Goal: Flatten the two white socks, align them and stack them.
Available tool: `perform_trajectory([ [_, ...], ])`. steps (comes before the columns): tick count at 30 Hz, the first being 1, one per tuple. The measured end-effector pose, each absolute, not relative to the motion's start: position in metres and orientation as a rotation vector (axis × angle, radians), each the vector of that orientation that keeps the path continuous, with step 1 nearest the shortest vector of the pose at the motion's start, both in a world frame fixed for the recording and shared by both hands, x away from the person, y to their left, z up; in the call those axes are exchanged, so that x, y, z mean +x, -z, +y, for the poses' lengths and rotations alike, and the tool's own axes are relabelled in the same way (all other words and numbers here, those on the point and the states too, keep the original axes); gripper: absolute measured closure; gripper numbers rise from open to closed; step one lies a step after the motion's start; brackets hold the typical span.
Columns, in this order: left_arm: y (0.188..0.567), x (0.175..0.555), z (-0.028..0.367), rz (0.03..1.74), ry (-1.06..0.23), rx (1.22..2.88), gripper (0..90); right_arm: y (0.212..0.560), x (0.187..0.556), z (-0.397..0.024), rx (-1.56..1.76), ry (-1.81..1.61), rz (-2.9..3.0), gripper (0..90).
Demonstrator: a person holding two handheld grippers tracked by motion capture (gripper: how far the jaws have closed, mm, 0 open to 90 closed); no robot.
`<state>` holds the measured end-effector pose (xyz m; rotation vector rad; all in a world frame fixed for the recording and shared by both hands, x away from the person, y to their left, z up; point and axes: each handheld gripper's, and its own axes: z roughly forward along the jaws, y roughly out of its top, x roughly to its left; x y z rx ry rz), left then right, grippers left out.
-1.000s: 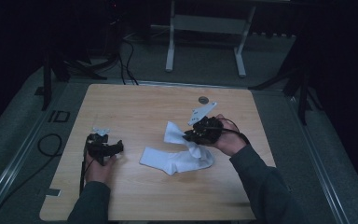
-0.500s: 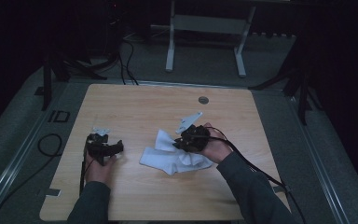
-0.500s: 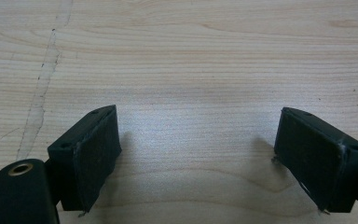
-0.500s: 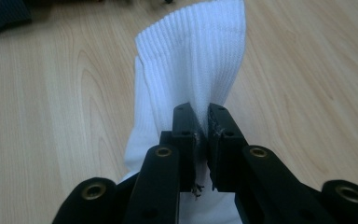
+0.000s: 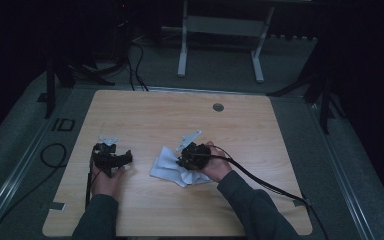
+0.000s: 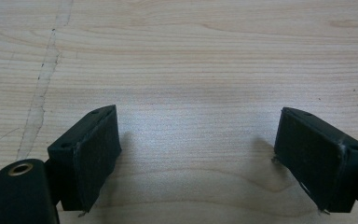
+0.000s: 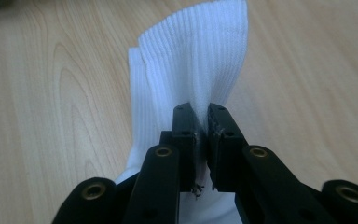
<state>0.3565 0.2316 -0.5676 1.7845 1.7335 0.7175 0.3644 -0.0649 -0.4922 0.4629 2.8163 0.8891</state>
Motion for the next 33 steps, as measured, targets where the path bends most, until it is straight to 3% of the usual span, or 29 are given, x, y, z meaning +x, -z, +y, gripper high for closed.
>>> perform_trajectory([
  [30,0.568,0.357,0.232,1.733,-0.719,1.783,14.3,0.523,0.364,-0.046,0.498,-0.947,2.849,81.4],
  [33,0.568,0.357,0.232,1.733,-0.719,1.783,14.3,0.526,0.364,-0.045,0.485,-0.939,2.863,76.9],
])
